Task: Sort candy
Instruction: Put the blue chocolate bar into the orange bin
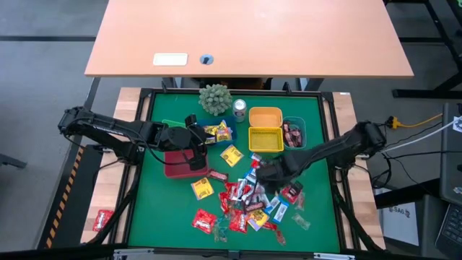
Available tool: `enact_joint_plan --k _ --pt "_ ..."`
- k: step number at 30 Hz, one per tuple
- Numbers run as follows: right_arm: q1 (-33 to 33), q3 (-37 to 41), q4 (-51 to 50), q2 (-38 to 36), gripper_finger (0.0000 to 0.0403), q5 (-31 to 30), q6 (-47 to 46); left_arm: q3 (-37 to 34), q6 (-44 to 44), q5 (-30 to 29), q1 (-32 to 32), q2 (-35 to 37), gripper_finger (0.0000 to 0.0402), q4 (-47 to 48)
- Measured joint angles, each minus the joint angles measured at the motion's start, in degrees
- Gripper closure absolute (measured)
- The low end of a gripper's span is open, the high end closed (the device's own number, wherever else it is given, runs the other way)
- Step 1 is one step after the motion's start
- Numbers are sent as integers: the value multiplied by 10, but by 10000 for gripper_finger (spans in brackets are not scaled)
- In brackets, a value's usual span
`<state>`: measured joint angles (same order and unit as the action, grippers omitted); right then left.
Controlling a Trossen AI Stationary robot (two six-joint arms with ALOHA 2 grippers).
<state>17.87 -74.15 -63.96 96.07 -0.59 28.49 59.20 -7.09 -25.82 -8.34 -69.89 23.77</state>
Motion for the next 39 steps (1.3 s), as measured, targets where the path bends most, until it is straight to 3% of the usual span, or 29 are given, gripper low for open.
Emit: enact_joint_plan --k 8,14,18,24,39 --pt "-140 0 44 -78 352 -91 6 0 -2 0 0 0 282 -1" --pt "-275 6 135 -72 352 -89 7 0 -3 1 0 0 282 0" --pt "-339 9 144 -61 352 -89 30 0 -3 5 0 0 282 1" --pt "-381 9 169 -62 352 -92 81 0 -19 4 0 0 282 5" --pt "-435 9 200 -47 352 -78 76 0 -78 -11 1 0 282 6"
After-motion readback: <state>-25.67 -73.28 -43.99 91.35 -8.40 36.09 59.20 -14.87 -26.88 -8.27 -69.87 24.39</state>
